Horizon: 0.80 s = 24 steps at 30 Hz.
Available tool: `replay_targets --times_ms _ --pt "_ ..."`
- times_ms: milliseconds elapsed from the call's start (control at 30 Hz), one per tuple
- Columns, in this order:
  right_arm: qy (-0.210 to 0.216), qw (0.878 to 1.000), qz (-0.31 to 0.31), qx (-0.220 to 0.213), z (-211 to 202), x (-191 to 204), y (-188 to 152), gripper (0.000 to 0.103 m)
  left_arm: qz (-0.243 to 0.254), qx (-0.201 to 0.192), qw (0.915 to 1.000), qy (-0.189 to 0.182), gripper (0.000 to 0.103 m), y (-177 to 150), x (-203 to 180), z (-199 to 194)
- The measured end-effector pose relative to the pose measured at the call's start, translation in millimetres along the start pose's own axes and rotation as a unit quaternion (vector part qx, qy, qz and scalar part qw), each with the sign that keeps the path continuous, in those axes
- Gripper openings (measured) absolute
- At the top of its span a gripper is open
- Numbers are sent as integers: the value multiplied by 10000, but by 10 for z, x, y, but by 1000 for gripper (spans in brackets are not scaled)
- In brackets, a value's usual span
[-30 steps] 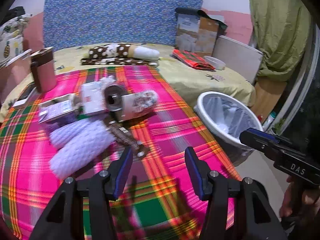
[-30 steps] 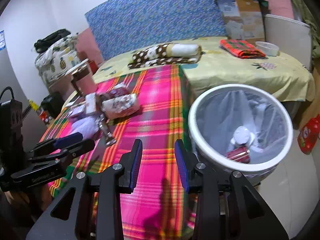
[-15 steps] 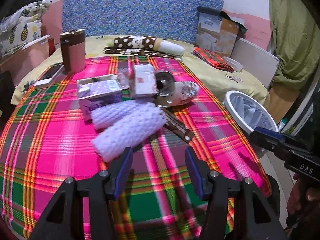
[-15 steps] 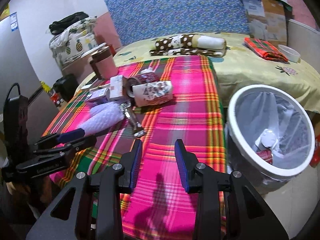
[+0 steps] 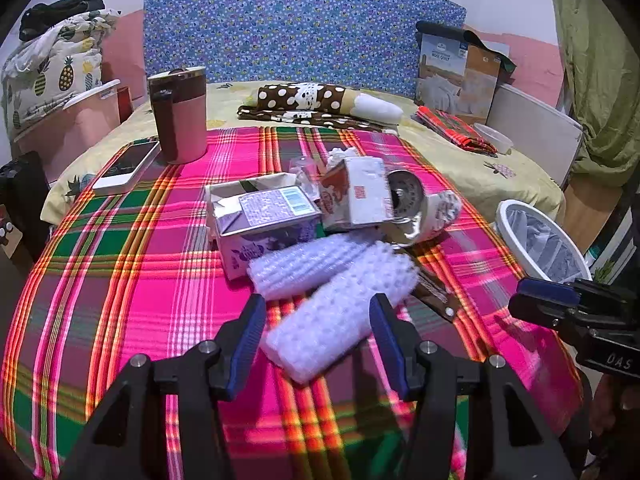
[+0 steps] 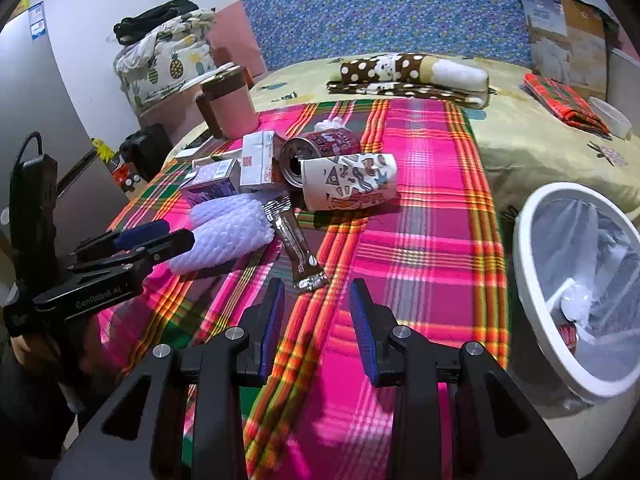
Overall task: Collect trash
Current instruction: 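Move both tools back over the trash pile on the cloth, then grasp the white foam net with the left tool while the right tool grasps the brown wrapper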
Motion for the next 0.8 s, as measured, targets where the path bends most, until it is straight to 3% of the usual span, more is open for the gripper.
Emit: replay_targets --times_ms 567,667,800 --pt "154 9979 -238 582 531 77 96 36 462 566 9967 -366 60 -155 -123 254" --pt "107 9978 -264 591 512 84 75 21 458 672 9962 -305 59 -210 -168 271" --pt "98 9983 -200 536 429 59 37 14 468 644 9967 -148 40 -257 -223 227"
Point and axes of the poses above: each gripper's, at about its wrist camera, not at the fingertips, and z roughly the way its jaws point, x to its left, y to its top, the point moved 6 cm from there along z, roughly the way its jaws point, and after that the axes turned 5 degrees about -z, right-handed, at the moved point
